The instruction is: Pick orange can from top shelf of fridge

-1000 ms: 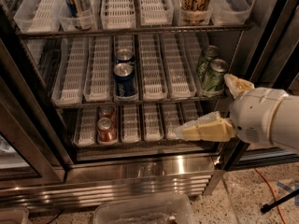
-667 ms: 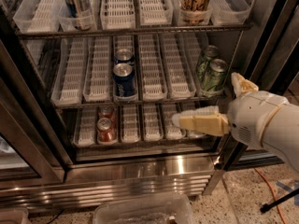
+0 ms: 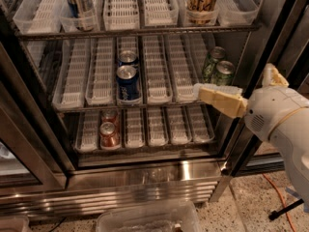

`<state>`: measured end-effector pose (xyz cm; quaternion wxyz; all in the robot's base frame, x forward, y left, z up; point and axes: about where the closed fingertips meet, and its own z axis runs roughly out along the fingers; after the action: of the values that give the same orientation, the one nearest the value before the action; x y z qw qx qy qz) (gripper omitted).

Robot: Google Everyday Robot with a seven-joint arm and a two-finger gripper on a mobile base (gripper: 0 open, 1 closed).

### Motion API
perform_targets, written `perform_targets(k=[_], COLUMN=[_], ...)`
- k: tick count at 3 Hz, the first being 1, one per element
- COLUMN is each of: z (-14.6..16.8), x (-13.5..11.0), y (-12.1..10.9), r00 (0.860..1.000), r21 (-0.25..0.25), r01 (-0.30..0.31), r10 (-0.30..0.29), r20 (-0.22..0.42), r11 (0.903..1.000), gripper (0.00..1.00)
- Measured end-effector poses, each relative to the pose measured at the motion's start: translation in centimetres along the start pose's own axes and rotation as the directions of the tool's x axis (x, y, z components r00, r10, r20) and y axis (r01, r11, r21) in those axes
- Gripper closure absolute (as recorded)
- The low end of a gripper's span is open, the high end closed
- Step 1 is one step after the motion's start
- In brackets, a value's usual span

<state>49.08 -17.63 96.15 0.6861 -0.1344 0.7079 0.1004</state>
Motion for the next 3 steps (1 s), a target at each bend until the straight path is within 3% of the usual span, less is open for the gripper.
perform_targets(k=[1,3], z=[0.0,1.0], x=[0.0,-2.3], y=[0.0,2.4], r00=[1.0,0.996], r21=[0.0,-0.031], r01=[0.0,0.074], r10=[0.0,-0.072], r20=[0.0,0.044], r11=[1.0,0.9968], gripper=[0.0,0.0])
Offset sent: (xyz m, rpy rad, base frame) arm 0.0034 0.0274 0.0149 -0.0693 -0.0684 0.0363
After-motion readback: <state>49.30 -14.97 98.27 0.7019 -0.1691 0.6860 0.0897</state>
